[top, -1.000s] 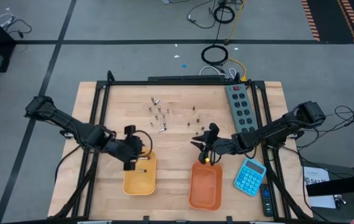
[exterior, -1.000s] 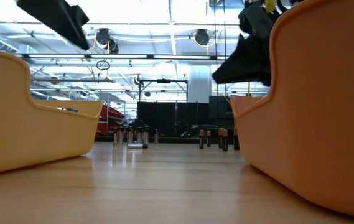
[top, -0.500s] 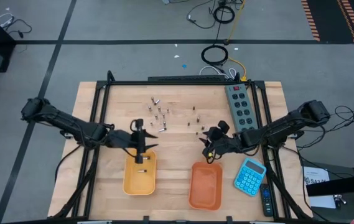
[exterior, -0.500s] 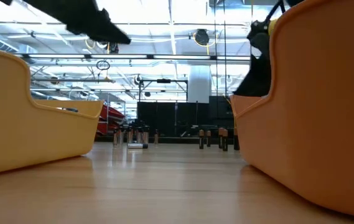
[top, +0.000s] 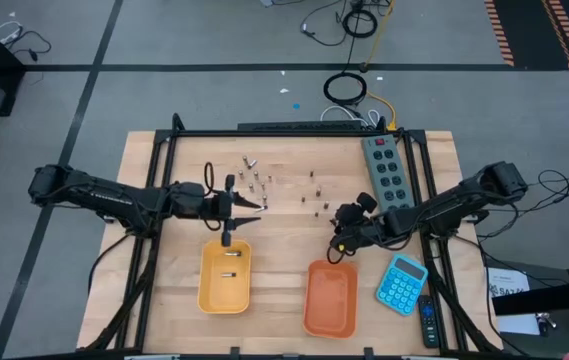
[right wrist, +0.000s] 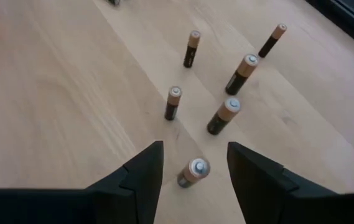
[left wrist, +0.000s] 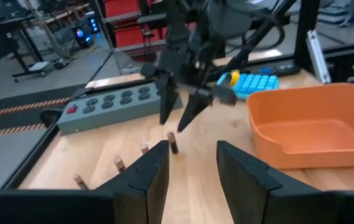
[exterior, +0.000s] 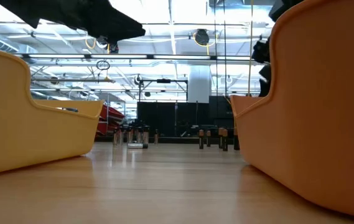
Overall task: Sort batteries
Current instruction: Put the black battery into the orange bin
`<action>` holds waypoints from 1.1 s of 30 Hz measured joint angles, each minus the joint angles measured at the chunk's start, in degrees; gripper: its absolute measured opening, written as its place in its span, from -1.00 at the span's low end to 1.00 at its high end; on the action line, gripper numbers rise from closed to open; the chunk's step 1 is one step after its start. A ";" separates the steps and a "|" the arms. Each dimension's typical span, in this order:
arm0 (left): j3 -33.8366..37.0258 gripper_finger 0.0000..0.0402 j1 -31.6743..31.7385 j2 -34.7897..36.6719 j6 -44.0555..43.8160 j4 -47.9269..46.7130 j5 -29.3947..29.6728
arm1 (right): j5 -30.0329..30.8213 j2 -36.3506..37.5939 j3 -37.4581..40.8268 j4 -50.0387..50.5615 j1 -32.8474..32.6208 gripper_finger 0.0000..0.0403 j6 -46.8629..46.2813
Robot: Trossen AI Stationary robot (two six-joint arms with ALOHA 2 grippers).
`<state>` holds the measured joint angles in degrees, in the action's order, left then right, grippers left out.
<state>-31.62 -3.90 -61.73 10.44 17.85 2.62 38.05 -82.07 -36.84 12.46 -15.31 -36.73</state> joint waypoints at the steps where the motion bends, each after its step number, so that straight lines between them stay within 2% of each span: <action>1: 0.00 -0.28 0.20 0.00 0.03 0.23 -0.49 | 0.10 -0.70 0.00 -0.60 0.00 -0.17 0.64; 8: 0.00 -0.28 0.46 0.07 -0.02 0.92 -1.05 | 2.33 -3.94 1.05 -3.13 -0.05 -0.19 -0.52; 15: 0.00 -0.28 0.48 0.07 -0.94 1.18 -3.49 | 2.16 -3.99 9.21 -16.71 0.15 -0.19 -1.57; 22: -0.03 -0.28 1.19 0.07 -0.99 1.38 -3.51 | 0.78 -3.99 12.80 -25.45 2.02 -0.21 1.19; 27: -0.04 -0.28 1.68 0.07 -1.13 1.37 -3.79 | -0.42 -3.99 14.19 -31.20 2.39 -0.37 3.74; 33: -0.15 -0.28 1.72 0.07 -1.09 5.50 -4.03 | -0.87 -4.01 14.34 -31.40 2.51 -0.69 4.55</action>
<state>-31.76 -2.18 -61.67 9.34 23.35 -1.41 37.17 -86.08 -22.50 -18.94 -12.80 -32.18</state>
